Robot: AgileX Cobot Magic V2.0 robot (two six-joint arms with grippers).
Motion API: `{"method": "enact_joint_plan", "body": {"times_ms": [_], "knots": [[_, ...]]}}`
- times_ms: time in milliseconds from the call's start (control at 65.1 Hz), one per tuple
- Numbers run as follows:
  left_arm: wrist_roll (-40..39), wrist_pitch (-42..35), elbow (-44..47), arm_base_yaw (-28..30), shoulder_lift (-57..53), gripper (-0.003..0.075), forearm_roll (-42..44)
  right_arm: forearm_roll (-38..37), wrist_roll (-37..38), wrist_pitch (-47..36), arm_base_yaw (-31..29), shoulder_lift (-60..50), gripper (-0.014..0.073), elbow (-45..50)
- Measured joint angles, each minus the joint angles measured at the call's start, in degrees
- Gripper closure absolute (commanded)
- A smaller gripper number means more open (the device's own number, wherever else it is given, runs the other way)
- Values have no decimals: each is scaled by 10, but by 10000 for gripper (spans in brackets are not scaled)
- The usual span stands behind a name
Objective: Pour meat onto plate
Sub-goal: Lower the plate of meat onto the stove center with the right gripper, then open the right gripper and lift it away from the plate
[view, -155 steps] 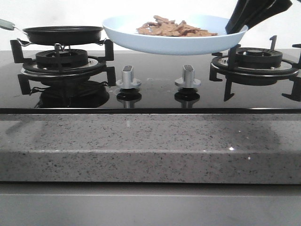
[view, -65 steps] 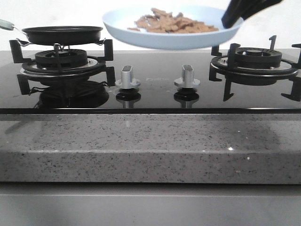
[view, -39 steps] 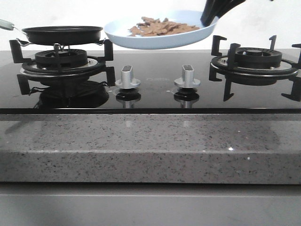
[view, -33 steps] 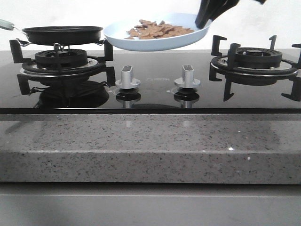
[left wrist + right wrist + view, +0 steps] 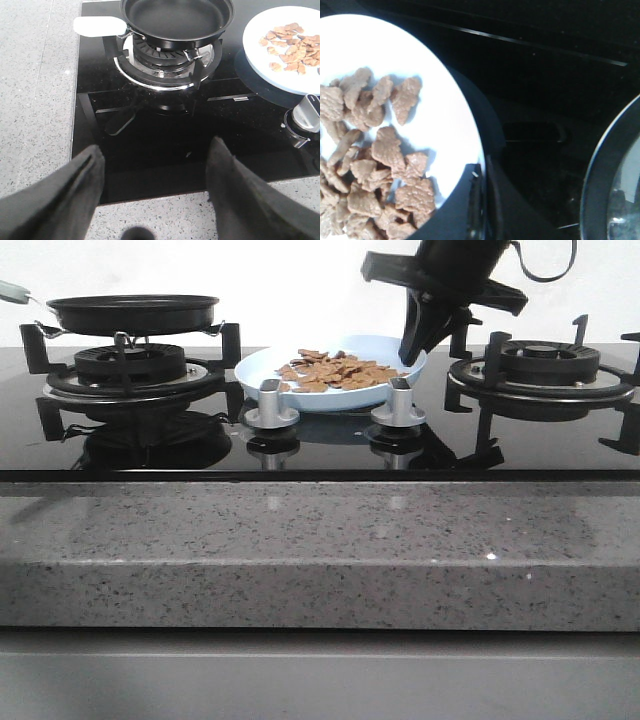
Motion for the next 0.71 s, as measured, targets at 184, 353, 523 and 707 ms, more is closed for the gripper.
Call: {"method": "enact_joint_plan", "body": {"times_ms": [184, 353, 523, 707], "knots": [[0, 0, 0, 0, 0, 280, 0, -17, 8, -4, 0, 0, 608, -1], [0, 0, 0, 0, 0, 280, 0, -22, 9, -5, 0, 0, 343, -1], [0, 0, 0, 0, 0, 280, 0, -26, 9, -10, 0, 0, 202, -1], [0, -1, 0, 0, 0, 280, 0, -30, 9, -5, 0, -36, 202, -1]]}}
